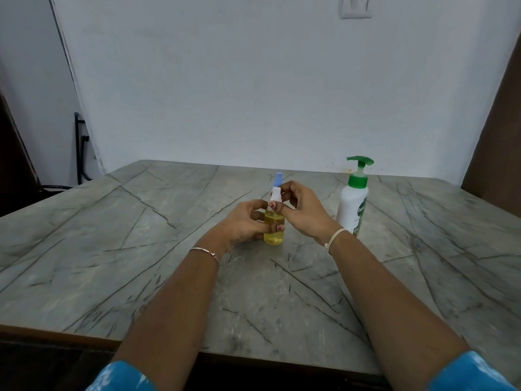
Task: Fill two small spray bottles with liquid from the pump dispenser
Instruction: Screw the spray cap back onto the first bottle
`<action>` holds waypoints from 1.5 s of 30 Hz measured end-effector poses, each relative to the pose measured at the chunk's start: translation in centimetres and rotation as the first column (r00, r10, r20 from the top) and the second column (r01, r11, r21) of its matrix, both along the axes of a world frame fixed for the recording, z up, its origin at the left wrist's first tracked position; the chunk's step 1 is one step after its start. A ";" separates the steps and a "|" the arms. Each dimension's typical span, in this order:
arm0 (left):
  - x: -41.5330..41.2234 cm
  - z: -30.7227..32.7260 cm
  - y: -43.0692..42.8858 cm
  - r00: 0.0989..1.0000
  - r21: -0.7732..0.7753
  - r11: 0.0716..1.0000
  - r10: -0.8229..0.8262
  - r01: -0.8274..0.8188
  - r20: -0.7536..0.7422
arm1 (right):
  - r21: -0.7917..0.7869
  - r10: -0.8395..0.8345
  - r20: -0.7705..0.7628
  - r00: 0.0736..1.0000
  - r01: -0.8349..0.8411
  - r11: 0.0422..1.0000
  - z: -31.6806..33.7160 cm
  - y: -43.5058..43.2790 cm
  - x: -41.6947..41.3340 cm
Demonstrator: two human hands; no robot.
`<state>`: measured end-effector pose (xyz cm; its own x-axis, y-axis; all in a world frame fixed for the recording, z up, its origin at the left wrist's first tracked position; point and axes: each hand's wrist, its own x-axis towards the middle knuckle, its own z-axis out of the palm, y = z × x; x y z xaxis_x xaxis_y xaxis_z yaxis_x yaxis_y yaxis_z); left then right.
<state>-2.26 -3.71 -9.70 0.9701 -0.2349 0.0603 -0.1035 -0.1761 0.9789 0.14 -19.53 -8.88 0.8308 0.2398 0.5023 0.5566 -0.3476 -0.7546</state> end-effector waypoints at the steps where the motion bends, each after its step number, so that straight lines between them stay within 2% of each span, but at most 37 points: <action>1: 0.0 0.0 0.0 1.000 0.014 1.000 0.010 -0.010 0.011 | -0.014 -0.010 0.010 1.000 0.010 1.000 0.0 0.1 0.0; 15: -0.1 0.1 -0.4 0.990 0.118 0.986 0.109 -0.120 0.094 | -0.073 -0.086 0.092 0.992 0.092 0.993 -0.2 0.5 -0.2; 33: 0.3 0.0 -0.6 0.976 0.167 0.967 0.169 -0.192 0.140 | -0.047 -0.163 0.059 0.985 0.166 0.985 0.0 1.2 -0.7; 45: 0.5 -0.1 -0.7 0.974 0.176 0.962 0.187 -0.207 0.125 | 0.034 -0.094 0.007 0.996 0.094 0.995 -0.6 0.5 -0.5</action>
<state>-1.75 -4.39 -9.76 0.9887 -0.0568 0.1385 -0.1497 -0.3817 0.9121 -0.34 -19.00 -9.48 0.8446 0.1439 0.5158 0.5290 -0.3732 -0.7622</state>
